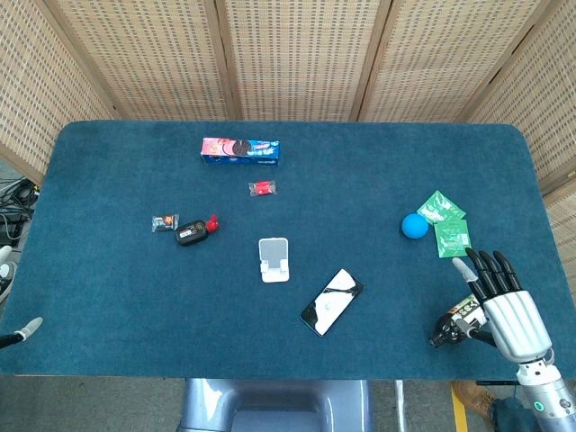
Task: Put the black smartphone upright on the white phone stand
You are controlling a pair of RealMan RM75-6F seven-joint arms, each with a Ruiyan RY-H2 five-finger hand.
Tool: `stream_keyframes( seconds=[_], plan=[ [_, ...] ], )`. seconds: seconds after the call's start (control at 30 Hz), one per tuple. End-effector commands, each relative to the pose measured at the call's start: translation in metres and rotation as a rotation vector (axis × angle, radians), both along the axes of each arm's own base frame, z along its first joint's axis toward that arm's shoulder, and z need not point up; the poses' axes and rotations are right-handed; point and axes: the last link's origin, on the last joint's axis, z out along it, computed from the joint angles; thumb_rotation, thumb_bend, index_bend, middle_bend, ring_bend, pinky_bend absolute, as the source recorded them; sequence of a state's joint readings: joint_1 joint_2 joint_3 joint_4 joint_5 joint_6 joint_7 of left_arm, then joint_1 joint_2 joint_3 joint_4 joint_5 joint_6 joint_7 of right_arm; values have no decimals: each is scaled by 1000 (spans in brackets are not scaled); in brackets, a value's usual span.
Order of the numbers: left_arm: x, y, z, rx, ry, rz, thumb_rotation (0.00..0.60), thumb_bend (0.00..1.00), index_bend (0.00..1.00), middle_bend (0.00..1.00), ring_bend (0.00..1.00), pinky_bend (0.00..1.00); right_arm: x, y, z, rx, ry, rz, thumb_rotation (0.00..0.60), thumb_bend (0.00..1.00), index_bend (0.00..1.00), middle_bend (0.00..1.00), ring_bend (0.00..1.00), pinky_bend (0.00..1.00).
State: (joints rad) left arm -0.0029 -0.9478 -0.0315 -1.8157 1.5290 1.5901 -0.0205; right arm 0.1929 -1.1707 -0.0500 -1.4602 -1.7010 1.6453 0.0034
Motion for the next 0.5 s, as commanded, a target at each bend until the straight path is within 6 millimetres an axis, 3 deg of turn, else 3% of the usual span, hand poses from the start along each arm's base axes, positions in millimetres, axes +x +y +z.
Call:
stream_keyframes(
  seconds=[0.03,0.23,0.43,0.5],
  plan=[
    [0,0,-1,-3,-3,-2,600,0,0,0,0,0,0,1,0,4,-3,6,600,0,61,0,0,0],
    [0,5,-3,-11,1,-1,600,0,0,0,0,0,17,-8,-21,158,-10,92,600,0,105,55,3,0],
    [-5,13,-6,-19,9,22,600,0,0,0,0,0,53,-38,-61,364,118,264,600,0,203,162,91,36],
    [-7,17,-7,-21,13,34,600,0,0,0,0,0,65,-48,-76,421,166,295,600,0,235,203,138,105]
  ],
)
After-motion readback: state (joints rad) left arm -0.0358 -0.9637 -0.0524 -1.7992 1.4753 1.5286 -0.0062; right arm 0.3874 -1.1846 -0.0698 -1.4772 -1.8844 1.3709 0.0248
